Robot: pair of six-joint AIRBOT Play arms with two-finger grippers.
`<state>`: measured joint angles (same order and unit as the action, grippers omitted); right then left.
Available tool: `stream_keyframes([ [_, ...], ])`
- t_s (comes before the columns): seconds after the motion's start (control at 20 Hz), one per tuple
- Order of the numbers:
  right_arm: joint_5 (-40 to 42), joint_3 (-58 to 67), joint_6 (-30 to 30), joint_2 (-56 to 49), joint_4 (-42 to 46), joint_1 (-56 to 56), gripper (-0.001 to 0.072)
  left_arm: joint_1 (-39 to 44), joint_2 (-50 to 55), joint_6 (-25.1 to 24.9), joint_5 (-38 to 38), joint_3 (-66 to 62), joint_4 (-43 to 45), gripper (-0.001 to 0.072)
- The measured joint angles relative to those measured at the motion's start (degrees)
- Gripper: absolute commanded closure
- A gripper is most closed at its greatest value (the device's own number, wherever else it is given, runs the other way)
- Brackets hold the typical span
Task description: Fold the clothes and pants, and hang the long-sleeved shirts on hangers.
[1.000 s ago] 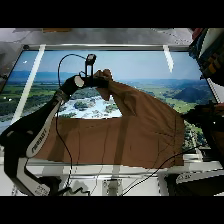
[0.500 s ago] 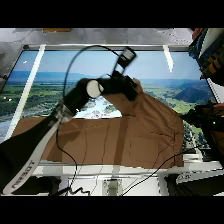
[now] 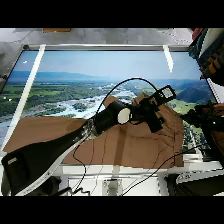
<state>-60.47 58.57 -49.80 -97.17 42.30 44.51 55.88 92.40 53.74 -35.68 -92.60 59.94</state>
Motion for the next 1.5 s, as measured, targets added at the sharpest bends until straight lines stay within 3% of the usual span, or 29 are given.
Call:
stream_keyframes([
  [0.2,0.0,0.0,0.0,0.0,0.6,0.0,0.0683,-9.0,-2.8,7.1,-1.6,0.0,0.0,0.0316],
  [0.35,0.0,0.0,0.0,0.0,1.5,0.0,0.0683,-20.2,-3.2,13.3,-8.7,0.8,0.2,0.0258],
  [0.4,0.0,0.0,0.0,0.0,1.7,0.0,0.0683,-23.8,-2.8,15.0,-11.3,1.6,0.2,0.0133],
  [0.45,0.0,0.0,0.0,0.0,1.8,0.0,0.0683,-26.8,-2.3,16.7,-13.4,2.8,0.2,0.0057],
  [0.65,0.0,0.0,0.0,0.0,2.2,0.0,0.0683,-34.6,1.3,21.7,-18.2,8.0,-2.7,0.0057],
  [1.0,0.0,0.1,0.0,0.1,2.5,0.0,0.0683,-35.6,10.0,24.4,-18.4,11.2,-7.0,0.0069],
  [1.1,0.0,0.1,0.0,0.1,2.5,0.0,0.0683,-34.8,11.9,24.7,-18.0,11.4,-8.2,0.0205],
  [1.2,0.0,0.1,0.0,0.1,2.6,0.0,0.0683,-33.7,13.1,24.8,-16.0,11.4,-9.8,0.0492],
  [1.25,0.0,0.1,0.0,0.1,2.6,0.0,0.0683,-33.1,13.4,24.8,-14.5,11.5,-10.4,0.0686],
  [1.5,0.3,0.1,0.0,0.1,2.6,0.0,0.0683,-33.9,9.7,22.8,-8.2,10.8,-10.2,0.069],
])
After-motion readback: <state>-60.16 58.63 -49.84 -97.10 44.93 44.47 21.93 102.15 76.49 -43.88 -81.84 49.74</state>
